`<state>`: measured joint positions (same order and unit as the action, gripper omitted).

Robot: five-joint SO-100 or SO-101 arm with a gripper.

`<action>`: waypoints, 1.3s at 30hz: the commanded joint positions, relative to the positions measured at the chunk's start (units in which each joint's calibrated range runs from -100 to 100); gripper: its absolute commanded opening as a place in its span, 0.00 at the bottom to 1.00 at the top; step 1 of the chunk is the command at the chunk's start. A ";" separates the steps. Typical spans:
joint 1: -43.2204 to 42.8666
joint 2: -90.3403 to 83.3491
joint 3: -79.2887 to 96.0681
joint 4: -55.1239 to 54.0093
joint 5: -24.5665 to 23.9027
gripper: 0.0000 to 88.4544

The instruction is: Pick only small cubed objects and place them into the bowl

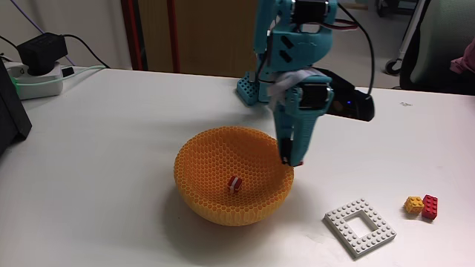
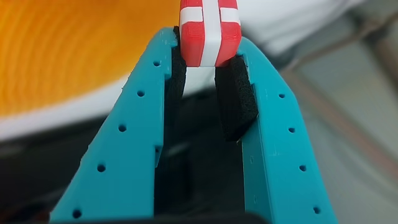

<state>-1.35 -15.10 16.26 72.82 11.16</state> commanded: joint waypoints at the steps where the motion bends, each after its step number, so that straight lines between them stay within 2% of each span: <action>1: 9.28 -3.65 0.35 -0.19 2.20 0.02; 5: 16.36 -3.37 5.94 -6.53 4.05 0.04; 8: 16.64 -2.80 9.89 -8.53 3.61 0.15; 11: 16.36 -2.70 10.66 -8.62 2.93 0.20; 18: 14.68 -5.54 6.61 -3.84 1.56 0.22; 22: 6.11 -10.37 3.05 2.94 -0.44 0.22; 26: -10.58 -11.22 -0.13 8.50 -4.79 0.21; 31: -30.24 -6.21 0.74 6.24 -10.06 0.22; 35: -39.09 5.25 -3.02 4.07 -13.68 0.22; 39: -42.26 12.73 -6.48 3.02 -16.41 0.22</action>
<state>-41.68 -4.77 13.60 77.59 -3.64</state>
